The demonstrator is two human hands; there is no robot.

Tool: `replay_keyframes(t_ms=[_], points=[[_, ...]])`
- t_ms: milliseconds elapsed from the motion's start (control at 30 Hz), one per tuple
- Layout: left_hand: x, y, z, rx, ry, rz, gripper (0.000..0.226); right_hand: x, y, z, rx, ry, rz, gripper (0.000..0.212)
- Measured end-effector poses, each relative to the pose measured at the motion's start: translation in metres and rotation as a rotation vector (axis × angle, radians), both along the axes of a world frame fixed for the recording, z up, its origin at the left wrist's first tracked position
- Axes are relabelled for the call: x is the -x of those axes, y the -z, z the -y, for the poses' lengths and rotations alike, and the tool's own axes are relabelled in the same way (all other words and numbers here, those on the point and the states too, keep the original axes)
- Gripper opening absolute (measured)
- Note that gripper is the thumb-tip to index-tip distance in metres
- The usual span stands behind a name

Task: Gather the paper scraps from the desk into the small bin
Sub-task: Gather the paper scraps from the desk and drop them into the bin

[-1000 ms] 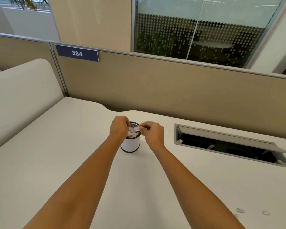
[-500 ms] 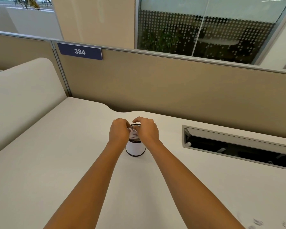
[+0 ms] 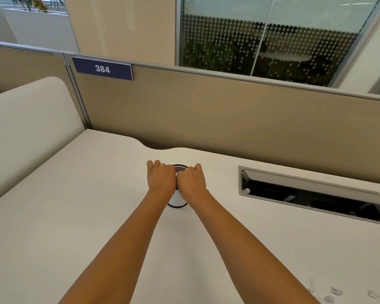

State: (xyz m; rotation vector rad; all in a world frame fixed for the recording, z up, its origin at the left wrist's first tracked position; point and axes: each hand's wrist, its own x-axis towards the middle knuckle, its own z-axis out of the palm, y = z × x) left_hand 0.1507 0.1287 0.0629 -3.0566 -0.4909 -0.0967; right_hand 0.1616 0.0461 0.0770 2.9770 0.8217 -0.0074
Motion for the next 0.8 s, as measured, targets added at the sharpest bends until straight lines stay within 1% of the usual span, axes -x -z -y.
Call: replay_keyframes(t_ms=[200,333,433,600,733,800], points=[[-0.007,0.0,-0.001,0.03,-0.009,-0.092,0.019,-0.008,-0.004,-0.005,0.1,0.005,-0.077,0.023],[-0.005,-0.002,0.001,0.043,-0.024,-0.077,0.016,-0.006,-0.004,-0.005,0.013,0.007,-0.061,0.019],[0.0,-0.005,0.005,0.052,-0.045,-0.005,0.016,-0.002,-0.005,-0.001,-0.089,0.025,0.021,0.015],[0.01,-0.014,0.014,0.067,-0.058,0.157,0.02,0.002,-0.014,0.016,-0.276,0.137,0.127,0.019],[0.026,-0.02,0.032,0.16,-0.009,0.321,0.022,0.014,-0.016,0.055,-0.449,0.241,0.122,0.032],[0.035,-0.02,0.046,0.214,0.041,0.382,0.022,0.024,-0.012,0.081,-0.492,0.314,0.105,0.032]])
